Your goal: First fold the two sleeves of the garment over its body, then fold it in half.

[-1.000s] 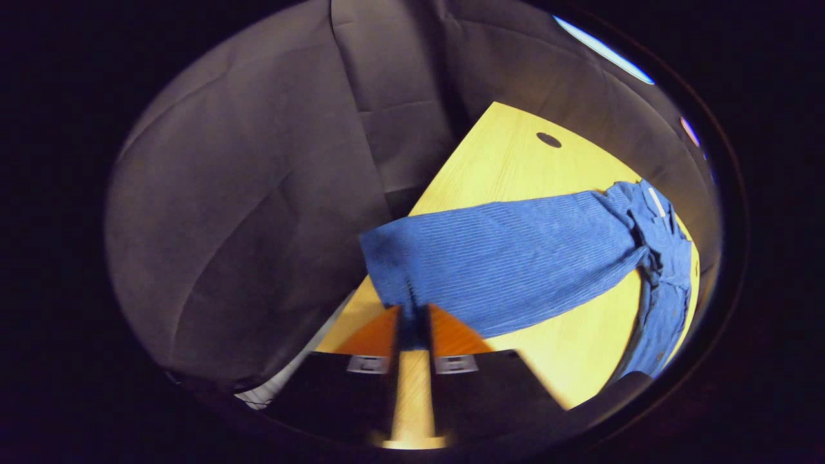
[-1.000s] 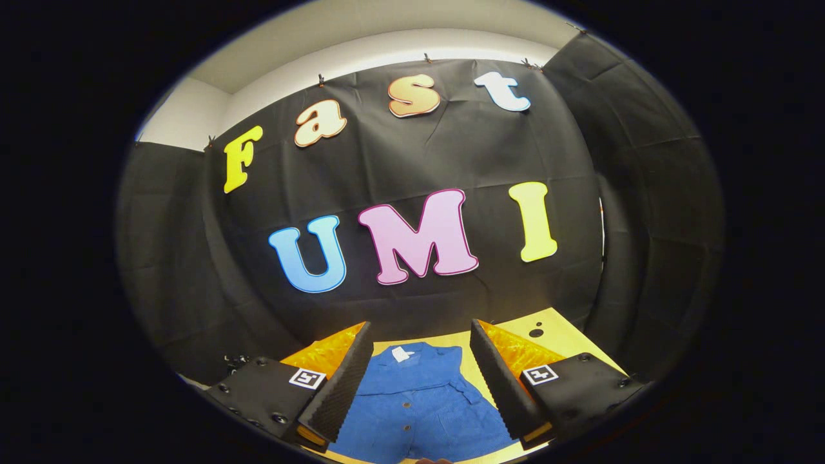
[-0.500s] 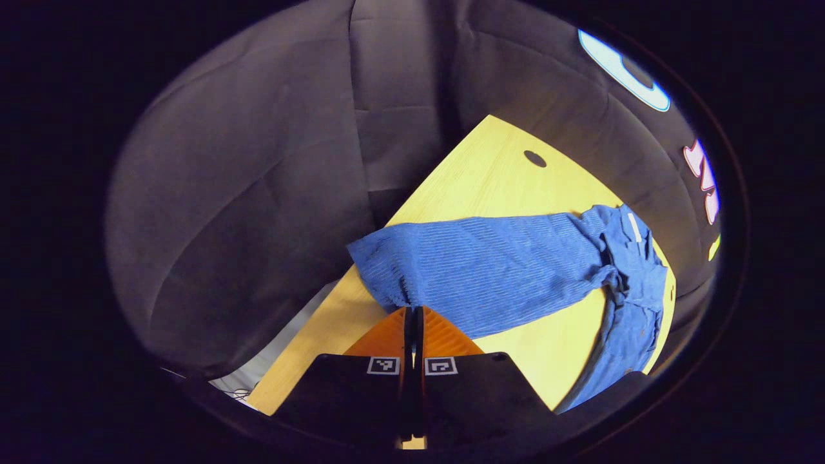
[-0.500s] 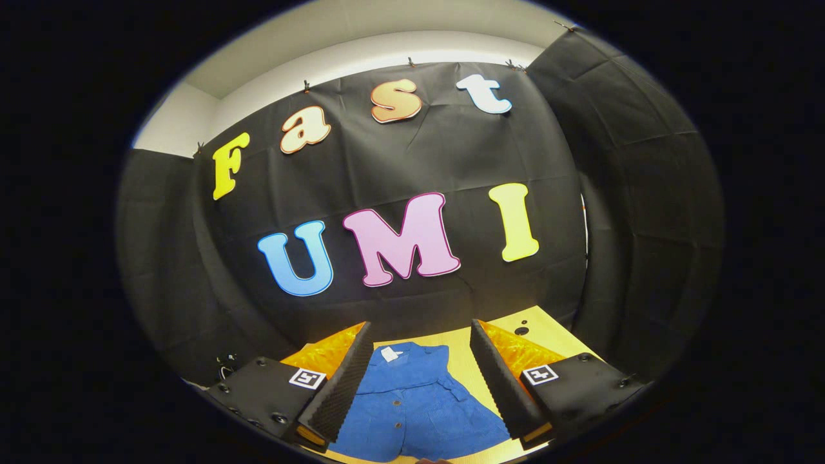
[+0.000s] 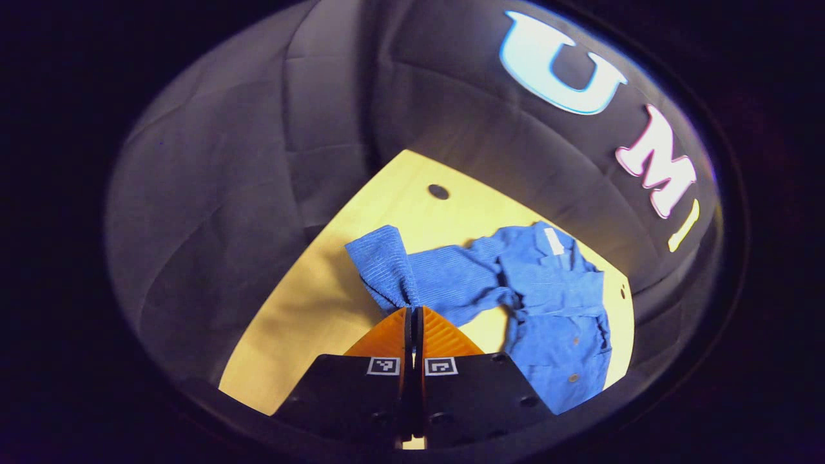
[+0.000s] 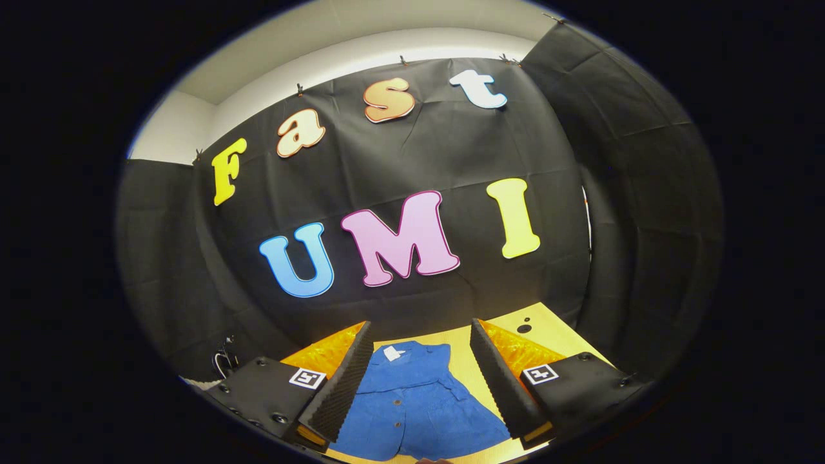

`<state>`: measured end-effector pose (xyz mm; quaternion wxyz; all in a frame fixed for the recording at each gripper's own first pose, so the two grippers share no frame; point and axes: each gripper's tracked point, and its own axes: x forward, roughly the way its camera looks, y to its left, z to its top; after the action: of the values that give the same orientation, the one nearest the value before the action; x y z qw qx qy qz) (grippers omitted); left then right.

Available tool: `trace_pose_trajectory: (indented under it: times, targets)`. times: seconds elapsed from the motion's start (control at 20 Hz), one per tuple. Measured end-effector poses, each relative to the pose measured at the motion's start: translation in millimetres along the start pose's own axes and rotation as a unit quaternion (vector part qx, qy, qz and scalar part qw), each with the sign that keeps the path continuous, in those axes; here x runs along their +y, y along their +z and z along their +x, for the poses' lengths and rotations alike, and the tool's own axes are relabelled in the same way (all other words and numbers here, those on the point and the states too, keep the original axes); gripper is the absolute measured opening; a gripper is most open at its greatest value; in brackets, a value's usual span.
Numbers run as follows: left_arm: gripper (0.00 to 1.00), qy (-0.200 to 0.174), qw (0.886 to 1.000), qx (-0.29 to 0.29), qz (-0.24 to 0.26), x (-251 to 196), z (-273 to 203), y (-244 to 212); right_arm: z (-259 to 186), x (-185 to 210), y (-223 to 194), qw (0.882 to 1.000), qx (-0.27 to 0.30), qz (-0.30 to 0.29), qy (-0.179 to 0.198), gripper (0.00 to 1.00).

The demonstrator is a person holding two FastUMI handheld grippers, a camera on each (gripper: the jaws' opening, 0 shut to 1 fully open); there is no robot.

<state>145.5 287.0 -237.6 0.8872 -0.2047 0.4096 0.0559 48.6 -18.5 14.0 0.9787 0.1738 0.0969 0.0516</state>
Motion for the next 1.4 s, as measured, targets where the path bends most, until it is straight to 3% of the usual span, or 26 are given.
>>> trace_pose_trajectory:
  times: [0.25, 0.4, 0.7, 0.9, 1.0, 1.2, 1.4]
  targets:
    - [0.00, -0.081, 0.996, -0.019, 0.036, -115, -9, 25, -11, -35, 4, 1.000, -0.001, 0.012, -0.021, 0.95]
    - [0.00, -0.110, 0.991, -0.024, 0.072, -179, -2, 34, -19, -62, 9, 0.999, -0.002, 0.019, -0.037, 0.95]
    - [0.00, -0.165, 0.978, -0.003, 0.130, -328, 55, 28, -37, -129, 11, 0.996, 0.000, 0.044, -0.084, 0.95]
    - [0.00, -0.166, 0.971, 0.021, 0.171, -394, 113, 9, -44, -180, 11, 0.991, 0.006, 0.056, -0.118, 0.95]
    - [0.00, -0.143, 0.969, 0.051, 0.194, -412, 149, -10, -45, -203, 11, 0.989, 0.009, 0.059, -0.134, 0.95]
    - [0.00, -0.098, 0.970, 0.116, 0.191, -418, 196, -50, -40, -235, 10, 0.986, 0.018, 0.071, -0.150, 0.95]
    - [0.00, -0.103, 0.970, 0.132, 0.177, -424, 210, -61, -30, -249, -4, 0.985, 0.036, 0.081, -0.151, 0.95]
